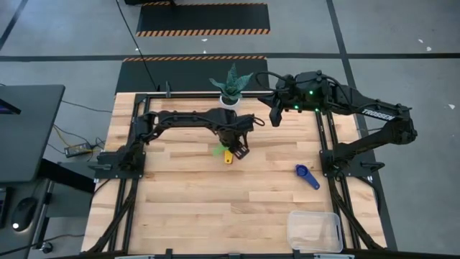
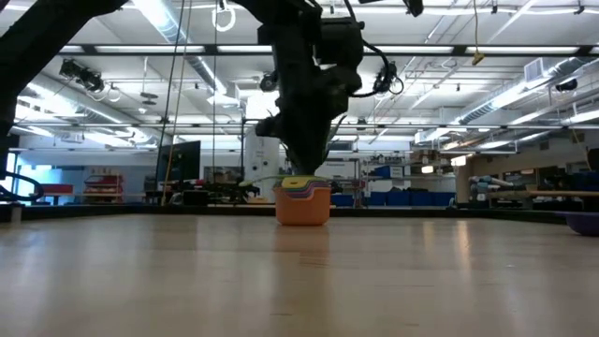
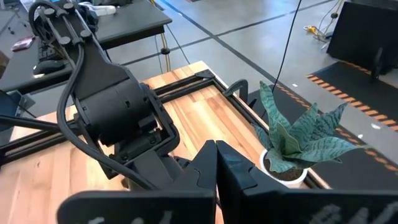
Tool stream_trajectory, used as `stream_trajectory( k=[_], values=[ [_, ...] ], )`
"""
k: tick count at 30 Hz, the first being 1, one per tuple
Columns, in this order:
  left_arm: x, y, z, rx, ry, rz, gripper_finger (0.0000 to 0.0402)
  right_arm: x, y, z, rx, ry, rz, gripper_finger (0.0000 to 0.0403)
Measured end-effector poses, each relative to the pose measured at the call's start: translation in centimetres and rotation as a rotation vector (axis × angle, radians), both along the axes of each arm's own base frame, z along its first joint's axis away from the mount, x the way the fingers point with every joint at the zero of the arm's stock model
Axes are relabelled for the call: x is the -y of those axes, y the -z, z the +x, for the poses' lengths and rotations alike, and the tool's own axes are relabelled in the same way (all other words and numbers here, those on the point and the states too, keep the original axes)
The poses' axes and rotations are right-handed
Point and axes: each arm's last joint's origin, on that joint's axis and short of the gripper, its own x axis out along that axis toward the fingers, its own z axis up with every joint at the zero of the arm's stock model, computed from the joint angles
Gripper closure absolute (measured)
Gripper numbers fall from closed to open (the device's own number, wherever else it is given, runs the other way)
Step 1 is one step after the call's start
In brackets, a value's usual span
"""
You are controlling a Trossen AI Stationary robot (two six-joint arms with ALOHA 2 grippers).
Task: Nest measuring cups in basket
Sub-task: Stack the green measuring cup on top of the yellow measuring cup
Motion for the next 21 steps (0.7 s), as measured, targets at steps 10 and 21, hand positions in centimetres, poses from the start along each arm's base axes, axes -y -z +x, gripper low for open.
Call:
stream_trajectory(
  k=[10,21],
  values=[
    [-0.5,-6.4,-3.0,-0.218,0.066,0.29,0.0297,-0.1,0.6,-0.2,-0.044,0.017,0.065,0.04],
    [-1.5,0.9,-4.4,-0.411,0.075,0.318,0.0317,-0.1,0.4,-0.3,-0.038,0.01,0.05,0.04]
  ],
)
